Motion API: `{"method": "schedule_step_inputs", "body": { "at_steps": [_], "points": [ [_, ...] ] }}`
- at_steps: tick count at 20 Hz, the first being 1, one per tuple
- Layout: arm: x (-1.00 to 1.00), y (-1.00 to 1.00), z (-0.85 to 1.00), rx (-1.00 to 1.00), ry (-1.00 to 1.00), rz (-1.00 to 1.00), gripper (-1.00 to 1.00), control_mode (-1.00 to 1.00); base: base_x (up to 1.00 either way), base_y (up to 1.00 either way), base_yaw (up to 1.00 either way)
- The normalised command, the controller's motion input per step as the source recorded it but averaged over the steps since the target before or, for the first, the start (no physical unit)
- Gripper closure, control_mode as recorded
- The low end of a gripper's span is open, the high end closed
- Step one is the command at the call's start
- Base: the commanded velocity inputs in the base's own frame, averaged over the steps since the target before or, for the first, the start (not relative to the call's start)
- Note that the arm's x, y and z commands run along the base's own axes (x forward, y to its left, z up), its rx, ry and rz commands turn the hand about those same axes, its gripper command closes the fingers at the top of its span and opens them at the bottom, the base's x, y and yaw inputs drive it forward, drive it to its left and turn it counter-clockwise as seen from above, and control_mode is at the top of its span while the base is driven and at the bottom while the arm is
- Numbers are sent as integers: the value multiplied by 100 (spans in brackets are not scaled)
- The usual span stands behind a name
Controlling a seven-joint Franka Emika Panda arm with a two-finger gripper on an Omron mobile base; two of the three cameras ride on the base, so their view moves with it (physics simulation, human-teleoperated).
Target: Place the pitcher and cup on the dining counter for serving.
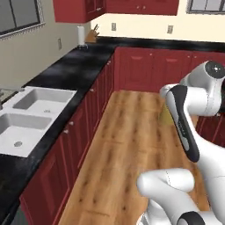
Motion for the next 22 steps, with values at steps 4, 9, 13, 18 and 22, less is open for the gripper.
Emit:
{"method": "schedule_step_inputs", "body": {
  "at_steps": [4,9,13,18,22],
  "points": [
    [0,0,0,0,0,0,100,100,0,-51,-68],
    [0,0,0,0,0,0,100,100,6,-53,-67],
    [0,0,0,0,0,0,100,100,23,-11,-76],
    [0,0,0,0,0,0,100,100,13,2,-87],
    [0,0,0,0,0,0,100,100,0,0,-94]
  ]
}}
